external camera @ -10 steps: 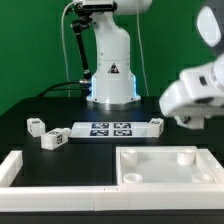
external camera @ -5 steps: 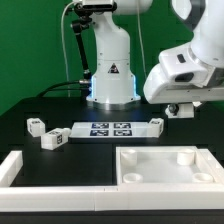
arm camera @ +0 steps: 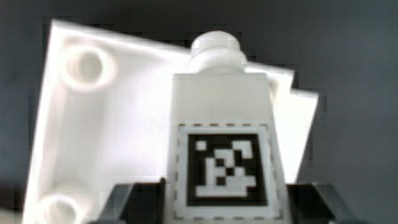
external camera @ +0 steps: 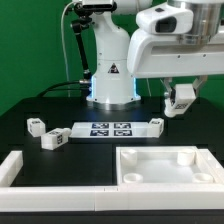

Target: Assemble square table

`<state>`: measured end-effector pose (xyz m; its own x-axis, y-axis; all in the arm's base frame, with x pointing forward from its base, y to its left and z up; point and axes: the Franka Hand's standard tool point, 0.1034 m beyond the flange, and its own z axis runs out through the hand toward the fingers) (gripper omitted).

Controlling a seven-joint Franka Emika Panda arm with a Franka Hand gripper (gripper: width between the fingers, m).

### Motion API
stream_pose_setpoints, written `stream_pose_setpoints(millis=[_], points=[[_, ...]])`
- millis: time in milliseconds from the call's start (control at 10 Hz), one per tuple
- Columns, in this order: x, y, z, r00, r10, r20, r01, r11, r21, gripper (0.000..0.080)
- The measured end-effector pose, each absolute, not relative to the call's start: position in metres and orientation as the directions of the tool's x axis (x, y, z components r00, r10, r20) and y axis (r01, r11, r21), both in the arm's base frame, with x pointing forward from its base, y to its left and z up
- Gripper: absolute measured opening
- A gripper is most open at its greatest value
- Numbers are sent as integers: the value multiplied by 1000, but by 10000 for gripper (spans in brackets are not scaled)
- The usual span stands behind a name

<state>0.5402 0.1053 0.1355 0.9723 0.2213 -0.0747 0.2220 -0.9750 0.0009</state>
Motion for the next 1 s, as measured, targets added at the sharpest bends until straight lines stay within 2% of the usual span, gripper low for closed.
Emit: stream_pose_setpoints(millis=[400, 500, 700, 800, 1000], points=[[545, 108, 132, 962, 221, 158, 224, -975, 2, 291], [559, 119, 131, 943, 216, 253, 224, -975, -4, 291], [612, 121, 141, 886, 211, 412, 231, -973, 1, 291], [626, 124, 147, 840, 202, 504, 232, -973, 3, 291], [616, 122, 139, 796, 200, 571, 237, -971, 9, 291]])
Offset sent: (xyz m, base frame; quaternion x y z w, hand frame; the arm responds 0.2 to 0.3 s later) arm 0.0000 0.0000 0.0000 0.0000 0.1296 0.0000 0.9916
